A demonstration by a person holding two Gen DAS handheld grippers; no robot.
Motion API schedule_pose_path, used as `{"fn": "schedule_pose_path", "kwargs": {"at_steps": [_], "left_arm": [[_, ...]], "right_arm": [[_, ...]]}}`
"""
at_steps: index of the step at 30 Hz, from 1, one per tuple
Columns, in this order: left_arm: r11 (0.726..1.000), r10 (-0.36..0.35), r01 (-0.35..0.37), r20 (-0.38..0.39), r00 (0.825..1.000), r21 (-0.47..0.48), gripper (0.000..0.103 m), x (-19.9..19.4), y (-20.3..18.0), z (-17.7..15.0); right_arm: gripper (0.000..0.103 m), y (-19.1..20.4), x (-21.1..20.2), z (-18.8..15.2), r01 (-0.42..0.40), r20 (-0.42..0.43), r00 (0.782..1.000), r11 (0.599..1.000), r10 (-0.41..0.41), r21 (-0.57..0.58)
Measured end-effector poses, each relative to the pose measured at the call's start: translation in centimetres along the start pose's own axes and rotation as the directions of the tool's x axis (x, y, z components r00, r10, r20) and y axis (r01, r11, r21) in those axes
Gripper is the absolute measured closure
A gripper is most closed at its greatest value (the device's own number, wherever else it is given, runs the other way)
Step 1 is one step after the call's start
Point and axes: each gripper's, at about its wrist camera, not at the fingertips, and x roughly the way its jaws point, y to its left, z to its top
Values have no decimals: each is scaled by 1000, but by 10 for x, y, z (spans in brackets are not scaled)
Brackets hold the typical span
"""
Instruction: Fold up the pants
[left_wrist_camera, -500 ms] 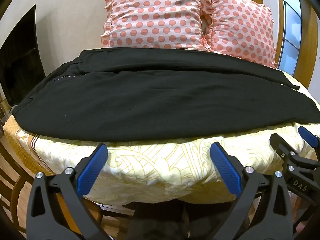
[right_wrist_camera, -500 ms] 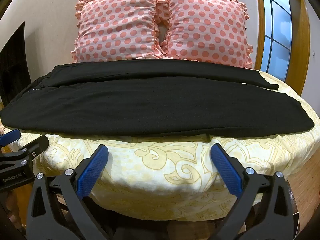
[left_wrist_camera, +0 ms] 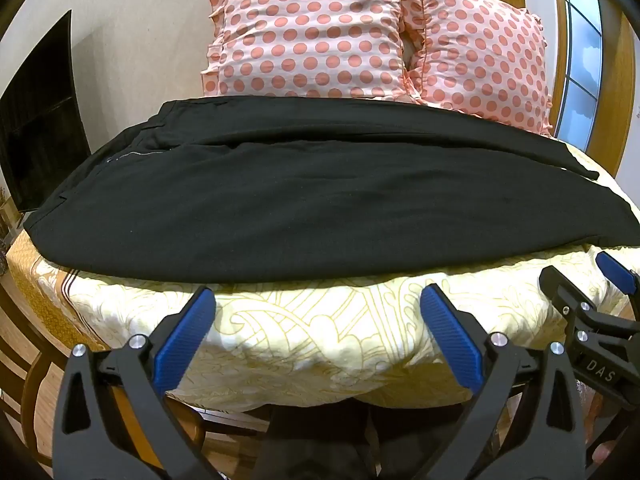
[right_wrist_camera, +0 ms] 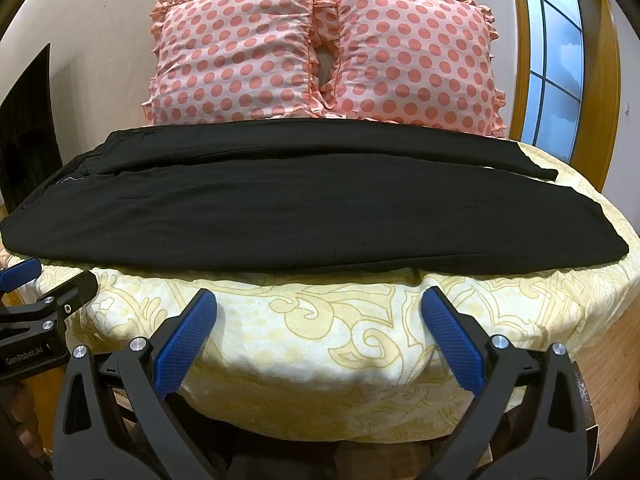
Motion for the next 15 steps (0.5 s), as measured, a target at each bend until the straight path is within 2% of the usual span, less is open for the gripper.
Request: {"fn": "schedule_pose_path", "kwargs": {"at_steps": [15], "left_arm": [[1000,1,-1,2,1000,0,2,0,0,0]], "right_arm": [[1,1,0,1,1,0,1000,1000,-1,-1]]}}
